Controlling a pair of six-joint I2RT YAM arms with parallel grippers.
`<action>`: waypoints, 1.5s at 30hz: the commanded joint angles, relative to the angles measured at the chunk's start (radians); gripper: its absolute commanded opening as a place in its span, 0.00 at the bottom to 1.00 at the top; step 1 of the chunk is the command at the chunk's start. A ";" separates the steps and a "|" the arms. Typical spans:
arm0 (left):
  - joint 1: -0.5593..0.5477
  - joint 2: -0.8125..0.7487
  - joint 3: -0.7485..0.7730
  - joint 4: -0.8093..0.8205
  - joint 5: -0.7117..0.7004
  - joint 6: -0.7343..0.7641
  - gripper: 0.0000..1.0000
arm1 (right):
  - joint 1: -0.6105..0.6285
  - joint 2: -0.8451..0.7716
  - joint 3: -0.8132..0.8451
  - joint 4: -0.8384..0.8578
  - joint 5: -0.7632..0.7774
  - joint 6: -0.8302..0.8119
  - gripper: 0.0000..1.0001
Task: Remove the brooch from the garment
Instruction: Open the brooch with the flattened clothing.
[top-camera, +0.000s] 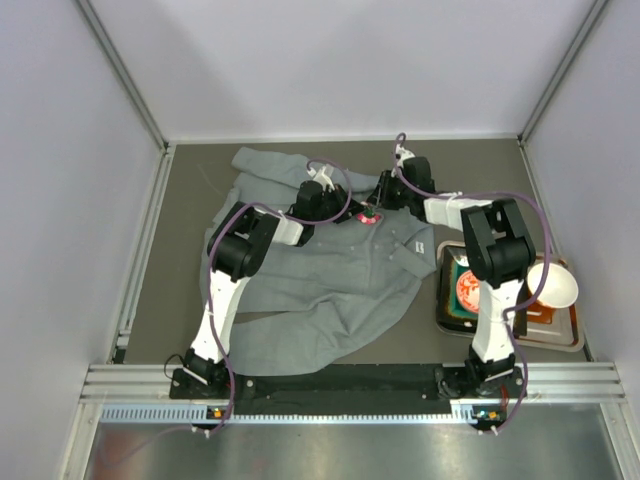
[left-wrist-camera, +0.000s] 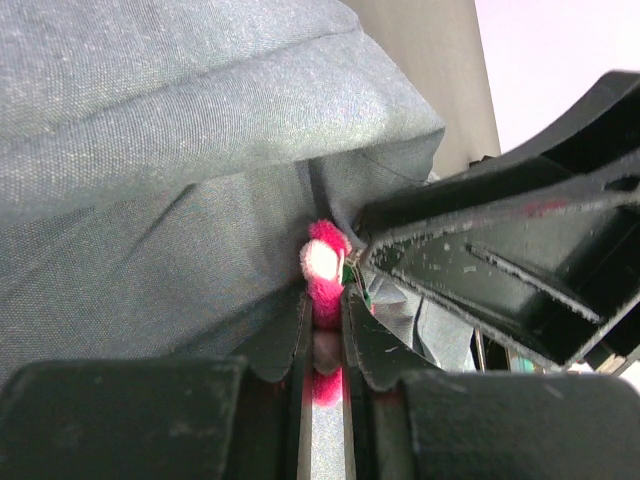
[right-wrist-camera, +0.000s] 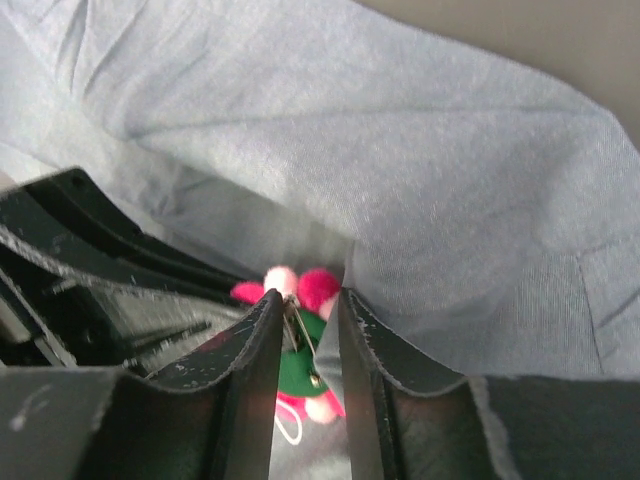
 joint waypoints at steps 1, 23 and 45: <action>-0.012 0.015 0.019 -0.027 0.011 0.032 0.00 | 0.009 -0.104 -0.072 0.136 -0.006 0.020 0.31; -0.012 0.011 0.018 -0.025 0.013 0.035 0.00 | 0.017 0.000 0.032 0.038 -0.025 -0.002 0.26; -0.012 0.015 0.021 -0.053 0.010 0.039 0.00 | 0.017 0.020 0.053 -0.026 0.040 -0.013 0.01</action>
